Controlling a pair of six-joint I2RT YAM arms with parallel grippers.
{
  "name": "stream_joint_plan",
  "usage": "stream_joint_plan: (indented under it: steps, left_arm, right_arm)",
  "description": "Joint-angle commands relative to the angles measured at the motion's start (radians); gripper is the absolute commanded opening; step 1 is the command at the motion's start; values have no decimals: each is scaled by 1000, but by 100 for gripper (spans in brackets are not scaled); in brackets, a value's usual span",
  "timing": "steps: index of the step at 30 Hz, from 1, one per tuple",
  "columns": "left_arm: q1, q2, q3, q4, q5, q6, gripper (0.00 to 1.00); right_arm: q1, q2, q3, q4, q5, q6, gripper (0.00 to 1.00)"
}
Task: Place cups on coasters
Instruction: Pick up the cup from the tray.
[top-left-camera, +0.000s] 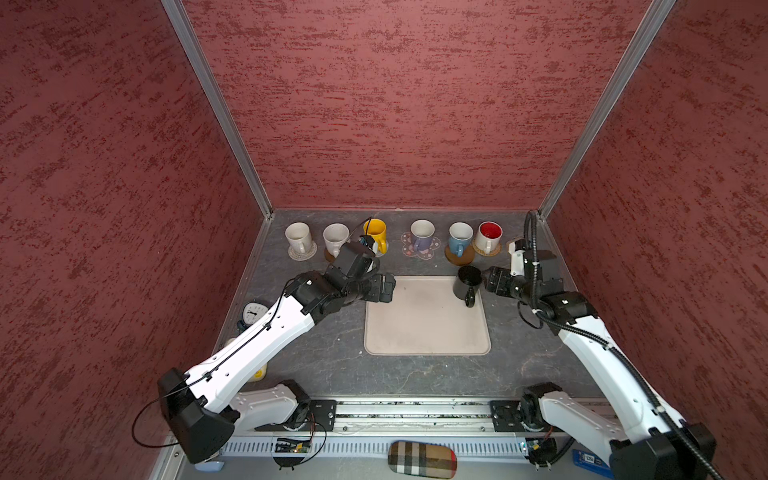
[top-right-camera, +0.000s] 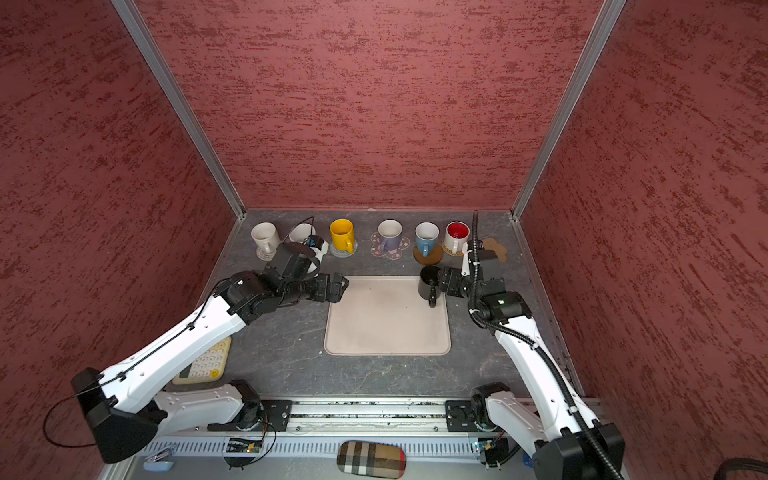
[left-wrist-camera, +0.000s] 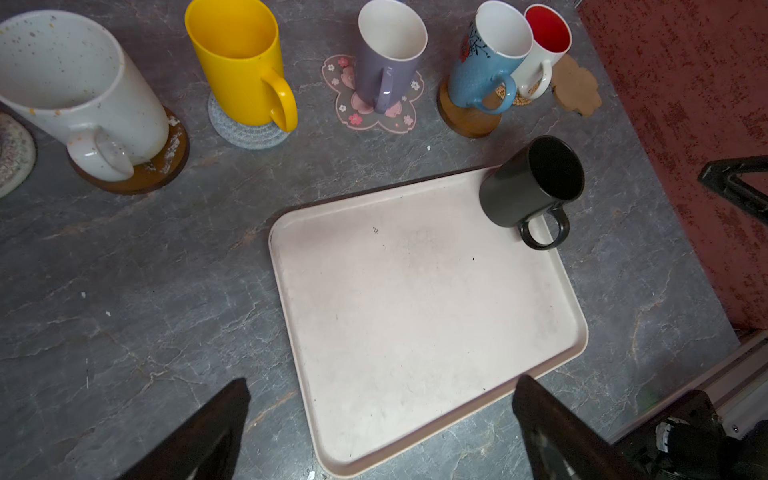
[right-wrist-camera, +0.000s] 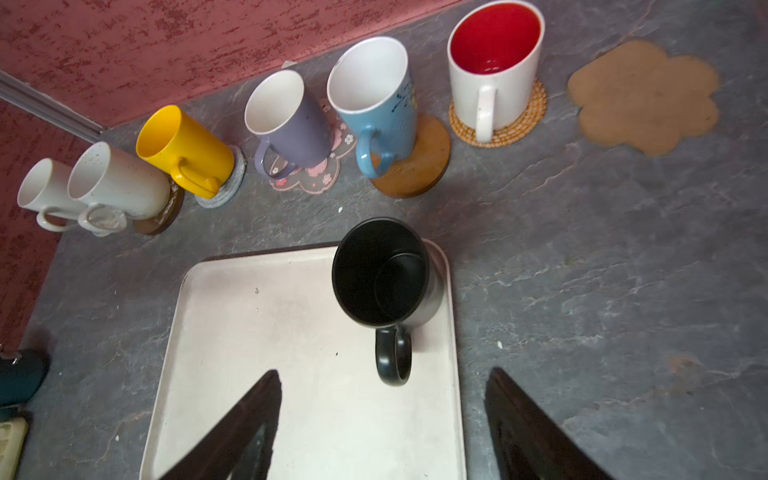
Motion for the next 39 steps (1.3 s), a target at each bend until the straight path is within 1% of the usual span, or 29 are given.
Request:
stream_joint_plan:
  steps: [1,5,9,13,16,19,23,28,35,39]
  left_arm:
    - [-36,-48,-52,-22,-59,-51,100]
    - [-72,-93,-123,-14,-89,-83,99]
    - [-84,-127,-187,10,-97,-109,99]
    - [-84,-138,-223,25,-100,-120,100]
    - [-80,-136,-233,30,-102,-113,99]
    - [-58,-131,-228,32,-88,-101,99]
    - [-1,-124,-226,52,-40,-76,99]
    - [41,-100,-216,76,-9,-60,99]
    - [77,-35,-196,108,20,-35,99]
    - [98,0,-185,125,43,-23,99]
  right_arm:
    - [34,-43,-65,7,-1,41,75]
    - [86,-59,-146,29,13,71,71]
    - [148,-25,-157,38,64,105,71]
    - [160,33,-161,62,115,126,71]
    - [162,62,-155,105,131,135,71]
    - [160,128,-122,114,158,132,70]
    - [160,215,-84,131,167,123,67]
    - [160,273,-68,154,188,108,64]
    - [159,358,-44,186,198,91,57]
    - [155,407,-26,203,193,84,50]
